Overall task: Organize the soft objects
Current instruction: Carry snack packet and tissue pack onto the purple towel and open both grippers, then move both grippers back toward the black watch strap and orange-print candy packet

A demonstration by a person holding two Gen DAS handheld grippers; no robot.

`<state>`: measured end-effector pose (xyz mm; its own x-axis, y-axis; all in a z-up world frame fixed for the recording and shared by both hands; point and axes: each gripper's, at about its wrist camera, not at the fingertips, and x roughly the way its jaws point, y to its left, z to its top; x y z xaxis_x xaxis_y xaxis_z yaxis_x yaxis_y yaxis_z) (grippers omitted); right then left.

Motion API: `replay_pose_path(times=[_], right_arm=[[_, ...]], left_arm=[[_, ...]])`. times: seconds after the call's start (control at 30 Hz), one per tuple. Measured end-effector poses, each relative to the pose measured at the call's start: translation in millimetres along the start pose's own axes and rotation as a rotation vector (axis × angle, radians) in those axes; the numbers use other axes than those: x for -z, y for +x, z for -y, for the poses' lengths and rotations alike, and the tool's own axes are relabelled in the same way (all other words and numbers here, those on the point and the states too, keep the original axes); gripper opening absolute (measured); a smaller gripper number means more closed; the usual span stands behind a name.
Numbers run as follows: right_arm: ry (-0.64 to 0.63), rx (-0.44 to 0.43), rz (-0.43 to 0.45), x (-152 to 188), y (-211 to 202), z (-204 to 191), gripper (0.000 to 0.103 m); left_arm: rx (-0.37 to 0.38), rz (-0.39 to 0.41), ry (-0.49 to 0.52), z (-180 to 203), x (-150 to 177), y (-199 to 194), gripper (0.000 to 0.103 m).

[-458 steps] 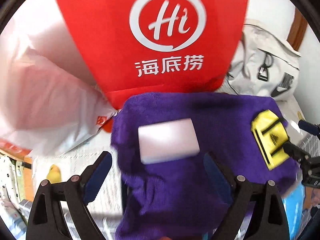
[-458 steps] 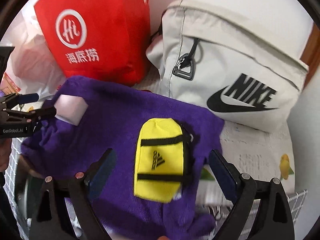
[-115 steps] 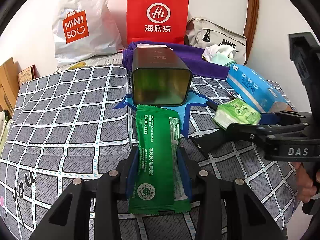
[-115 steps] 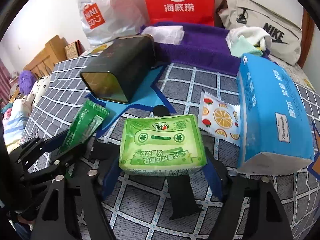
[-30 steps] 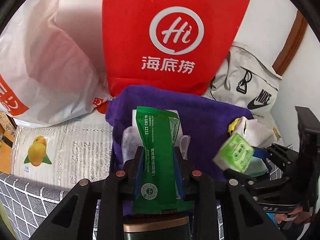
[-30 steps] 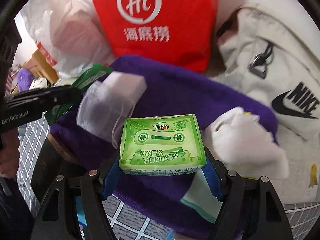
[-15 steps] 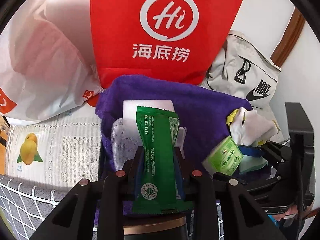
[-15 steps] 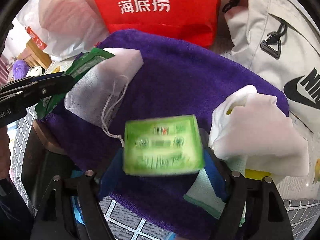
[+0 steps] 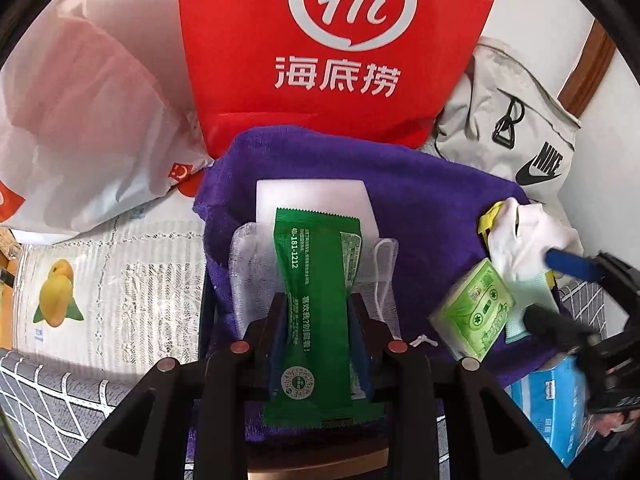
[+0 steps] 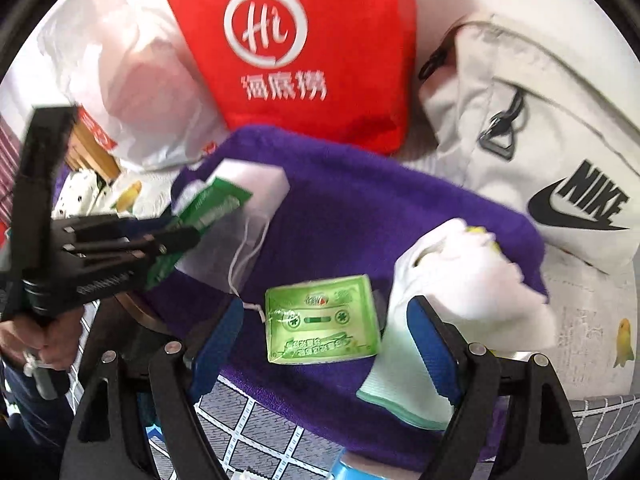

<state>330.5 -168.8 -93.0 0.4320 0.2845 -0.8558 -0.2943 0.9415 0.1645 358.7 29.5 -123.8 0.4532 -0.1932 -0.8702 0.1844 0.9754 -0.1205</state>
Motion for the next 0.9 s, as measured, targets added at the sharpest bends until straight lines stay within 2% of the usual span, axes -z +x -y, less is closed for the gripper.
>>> replay_pose_path(times=[0.2, 0.33, 0.37, 0.73, 0.9], right_arm=[[0.003, 0.029, 0.032, -1, -15, 6, 0.083], [0.011, 0.041, 0.043, -1, -21, 6, 0.083], [0.012, 0.043, 0.049, -1, -23, 5, 0.083], [-0.014, 0.059, 0.154, 1, -73, -17, 0.083], [-0.001, 0.061, 0.135, 22, -89, -24, 0.083]], left_arm=[[-0.002, -0.013, -0.013, 1, -1, 5, 0.034], [-0.049, 0.015, 0.0, 5, -3, -2, 0.055], [-0.062, 0.028, 0.0, 5, -3, -5, 0.056], [-0.057, 0.123, -0.023, 9, -4, -70, 0.056], [-0.05, 0.16, 0.016, 25, 5, -94, 0.056]])
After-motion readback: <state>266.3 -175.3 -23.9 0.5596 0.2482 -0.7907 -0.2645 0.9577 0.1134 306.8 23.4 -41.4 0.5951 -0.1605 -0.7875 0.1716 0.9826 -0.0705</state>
